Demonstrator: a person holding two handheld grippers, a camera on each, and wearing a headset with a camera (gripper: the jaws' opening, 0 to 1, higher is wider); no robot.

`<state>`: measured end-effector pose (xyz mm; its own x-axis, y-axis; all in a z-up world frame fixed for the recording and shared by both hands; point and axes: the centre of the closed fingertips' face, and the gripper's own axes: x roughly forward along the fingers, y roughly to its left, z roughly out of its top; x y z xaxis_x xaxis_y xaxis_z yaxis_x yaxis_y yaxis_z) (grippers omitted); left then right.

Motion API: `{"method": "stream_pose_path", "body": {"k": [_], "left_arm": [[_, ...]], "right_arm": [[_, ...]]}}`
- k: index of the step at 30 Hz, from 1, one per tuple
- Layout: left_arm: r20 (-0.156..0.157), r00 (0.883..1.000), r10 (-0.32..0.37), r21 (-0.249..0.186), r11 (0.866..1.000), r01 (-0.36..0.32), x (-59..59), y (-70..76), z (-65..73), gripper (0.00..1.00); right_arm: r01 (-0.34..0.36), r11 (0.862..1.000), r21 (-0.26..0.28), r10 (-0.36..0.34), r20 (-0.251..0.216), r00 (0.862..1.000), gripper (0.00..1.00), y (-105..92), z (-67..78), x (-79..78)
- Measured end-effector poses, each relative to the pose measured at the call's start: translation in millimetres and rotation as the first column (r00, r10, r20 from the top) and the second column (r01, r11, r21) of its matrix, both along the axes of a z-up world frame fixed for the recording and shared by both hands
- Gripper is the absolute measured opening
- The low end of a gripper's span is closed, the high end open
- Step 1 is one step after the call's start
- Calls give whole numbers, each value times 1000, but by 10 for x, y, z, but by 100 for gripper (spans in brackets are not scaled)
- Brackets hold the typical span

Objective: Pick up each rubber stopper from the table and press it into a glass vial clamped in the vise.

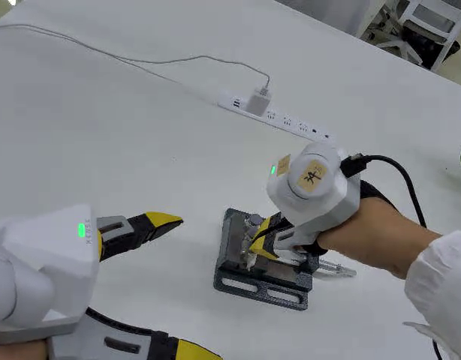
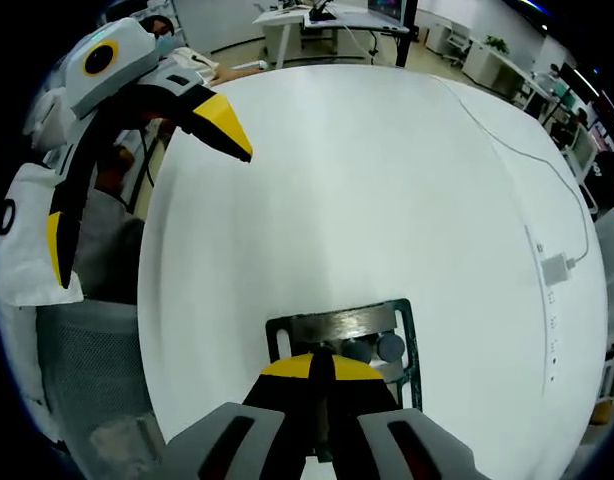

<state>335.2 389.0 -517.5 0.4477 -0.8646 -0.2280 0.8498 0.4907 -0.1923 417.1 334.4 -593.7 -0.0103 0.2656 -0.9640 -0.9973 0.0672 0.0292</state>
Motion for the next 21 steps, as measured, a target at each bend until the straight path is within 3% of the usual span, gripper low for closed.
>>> {"method": "stream_pose_path", "body": {"k": [21], "left_arm": [[12, 1000, 5, -2, 1000, -5, 19, -24, 38, 90]], "right_arm": [[-64, 993, -97, 67, 24, 997, 0, 19, -34, -22]]}}
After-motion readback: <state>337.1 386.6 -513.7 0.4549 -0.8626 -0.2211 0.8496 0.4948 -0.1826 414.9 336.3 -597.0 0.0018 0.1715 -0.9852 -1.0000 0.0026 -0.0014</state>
